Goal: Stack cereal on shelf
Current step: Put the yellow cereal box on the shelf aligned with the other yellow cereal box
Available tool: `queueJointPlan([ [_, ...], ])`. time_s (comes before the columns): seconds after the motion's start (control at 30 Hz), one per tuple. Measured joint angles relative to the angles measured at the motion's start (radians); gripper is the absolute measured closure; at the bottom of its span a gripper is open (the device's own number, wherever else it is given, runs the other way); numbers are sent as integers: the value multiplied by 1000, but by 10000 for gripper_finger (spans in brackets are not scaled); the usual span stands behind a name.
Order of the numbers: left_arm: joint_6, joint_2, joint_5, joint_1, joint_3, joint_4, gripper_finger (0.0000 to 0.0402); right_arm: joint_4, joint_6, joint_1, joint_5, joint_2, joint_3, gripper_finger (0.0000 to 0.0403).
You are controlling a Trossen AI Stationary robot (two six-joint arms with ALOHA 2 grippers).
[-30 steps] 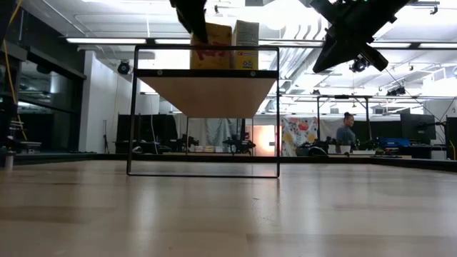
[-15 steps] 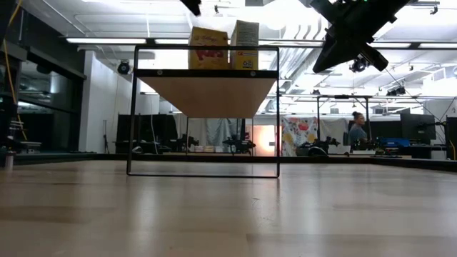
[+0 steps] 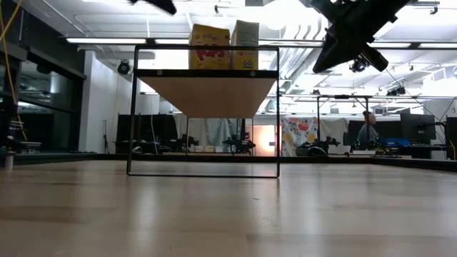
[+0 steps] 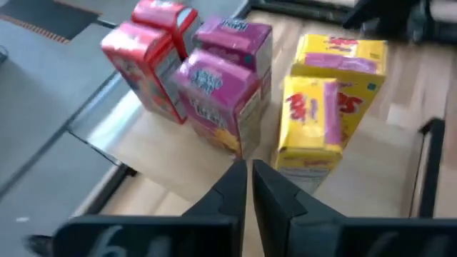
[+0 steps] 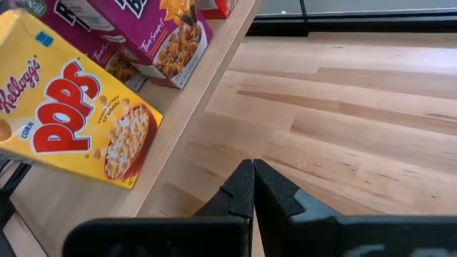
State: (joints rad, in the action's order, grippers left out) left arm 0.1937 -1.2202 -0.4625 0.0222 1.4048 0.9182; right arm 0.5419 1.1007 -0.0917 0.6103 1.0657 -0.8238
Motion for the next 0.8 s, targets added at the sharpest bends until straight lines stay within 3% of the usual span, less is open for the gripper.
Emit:
queueJointPlan([
  [0.17,91,127,-25,18,-361,-378,399,0,1,0,2,0,0,403],
  [0.3,113,127,32,52,-527,-623,401,0,2,0,1,0,0,403],
  [0.5,146,80,34,88,-581,-755,401,-1,25,0,3,0,0,403],
  [0.67,216,43,106,86,-582,-783,401,-1,25,0,7,0,0,402],
  [0.8,302,34,105,51,-582,-757,401,-1,25,0,7,0,0,402],
])
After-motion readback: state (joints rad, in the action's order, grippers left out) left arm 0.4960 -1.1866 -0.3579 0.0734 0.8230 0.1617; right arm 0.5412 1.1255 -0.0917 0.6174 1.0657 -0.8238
